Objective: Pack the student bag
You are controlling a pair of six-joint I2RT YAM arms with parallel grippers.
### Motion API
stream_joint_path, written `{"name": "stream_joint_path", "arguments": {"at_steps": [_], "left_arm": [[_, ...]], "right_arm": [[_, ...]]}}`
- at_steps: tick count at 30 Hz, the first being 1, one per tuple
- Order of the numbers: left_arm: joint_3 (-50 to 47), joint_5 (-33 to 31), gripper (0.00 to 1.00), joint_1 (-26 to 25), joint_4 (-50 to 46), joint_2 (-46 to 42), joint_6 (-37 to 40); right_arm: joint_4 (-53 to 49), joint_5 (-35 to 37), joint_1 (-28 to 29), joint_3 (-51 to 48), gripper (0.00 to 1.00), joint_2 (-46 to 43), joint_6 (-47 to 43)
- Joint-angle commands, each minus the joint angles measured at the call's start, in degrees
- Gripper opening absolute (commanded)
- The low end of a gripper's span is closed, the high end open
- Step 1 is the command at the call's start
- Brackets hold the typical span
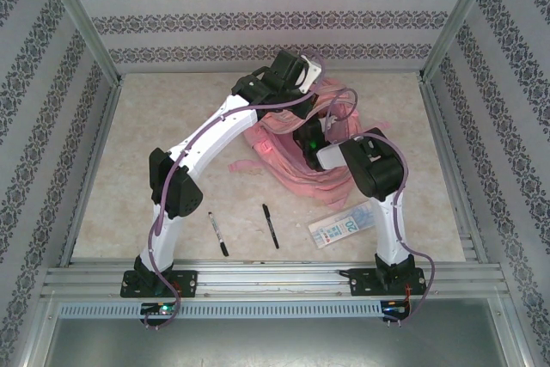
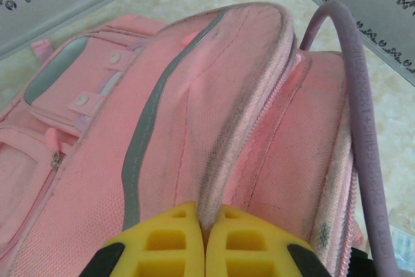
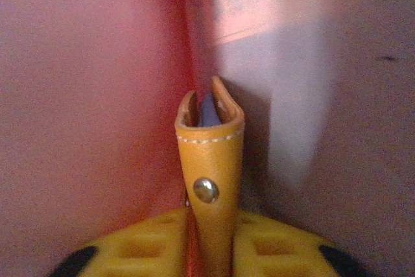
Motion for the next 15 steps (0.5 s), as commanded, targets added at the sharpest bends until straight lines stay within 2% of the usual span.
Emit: {"name": "stream_joint_path", "arguments": {"at_steps": [1, 8, 12, 15], "left_arm": [[3.71, -0.38, 0.0, -0.54, 6.37, -0.68, 2.11], [2.87, -3.26, 0.0, 1.39, 5.54, 2.13, 3.82], [2.75, -3.98, 0.0, 2.26, 5.81, 3.68, 3.62], [2.82, -3.28, 0.0, 2.63, 6.02, 4.01, 2.57]], "right_arm": [[-5.4, -2.84, -0.62, -1.87, 0.37, -2.89, 3.2], [-16.41, -17.0, -4.67, -7.86, 0.54, -12.55, 4.26], [-20.93, -21.55, -5.34, -10.81, 0.55, -17.06, 5.04], [-24.44, -22.27, -5.86, -11.27, 0.49, -19.22, 1.55]]}}
